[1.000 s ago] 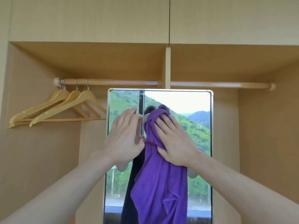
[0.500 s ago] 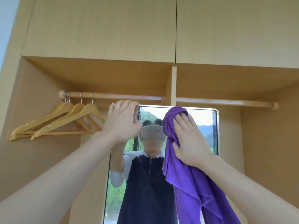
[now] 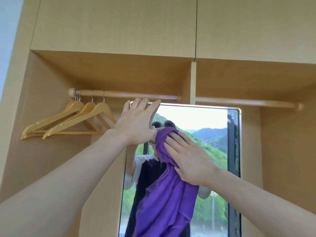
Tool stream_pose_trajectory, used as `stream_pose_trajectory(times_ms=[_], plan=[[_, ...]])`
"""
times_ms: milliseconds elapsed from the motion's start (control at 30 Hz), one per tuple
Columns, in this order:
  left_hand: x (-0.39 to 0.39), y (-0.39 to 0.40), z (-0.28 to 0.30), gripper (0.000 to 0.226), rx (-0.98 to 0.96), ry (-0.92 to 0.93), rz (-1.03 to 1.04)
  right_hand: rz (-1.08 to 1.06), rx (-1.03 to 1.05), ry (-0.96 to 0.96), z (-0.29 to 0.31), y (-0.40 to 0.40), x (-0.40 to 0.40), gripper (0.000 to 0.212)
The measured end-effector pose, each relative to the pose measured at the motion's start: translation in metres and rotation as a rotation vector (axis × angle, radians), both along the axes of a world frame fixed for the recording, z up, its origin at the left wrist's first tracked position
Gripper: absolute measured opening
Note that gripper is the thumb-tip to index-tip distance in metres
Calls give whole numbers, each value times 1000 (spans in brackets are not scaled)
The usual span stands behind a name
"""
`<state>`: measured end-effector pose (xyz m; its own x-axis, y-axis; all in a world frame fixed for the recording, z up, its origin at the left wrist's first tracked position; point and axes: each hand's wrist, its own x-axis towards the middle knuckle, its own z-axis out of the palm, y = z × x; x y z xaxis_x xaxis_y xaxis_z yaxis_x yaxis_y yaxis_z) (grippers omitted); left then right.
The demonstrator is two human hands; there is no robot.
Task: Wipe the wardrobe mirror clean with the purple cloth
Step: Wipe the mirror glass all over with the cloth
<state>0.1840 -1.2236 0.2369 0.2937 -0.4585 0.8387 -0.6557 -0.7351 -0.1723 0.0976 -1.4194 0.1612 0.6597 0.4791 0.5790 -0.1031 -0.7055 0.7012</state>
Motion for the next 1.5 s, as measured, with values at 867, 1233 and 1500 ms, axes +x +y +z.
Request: stream_pose_trajectory(times_ms=[867,1233,1500], plan=[[-37,-69,-58,116,104,-19,-92,-148,369,-51,-87,-60,-42,75],[-42,-99,-67,124,131,-6,11,-78,608,-358,9,-86,-41,78],[-41,-96,-67,125,128,-13,17,-124,566,-186,-83,-92,-43,73]])
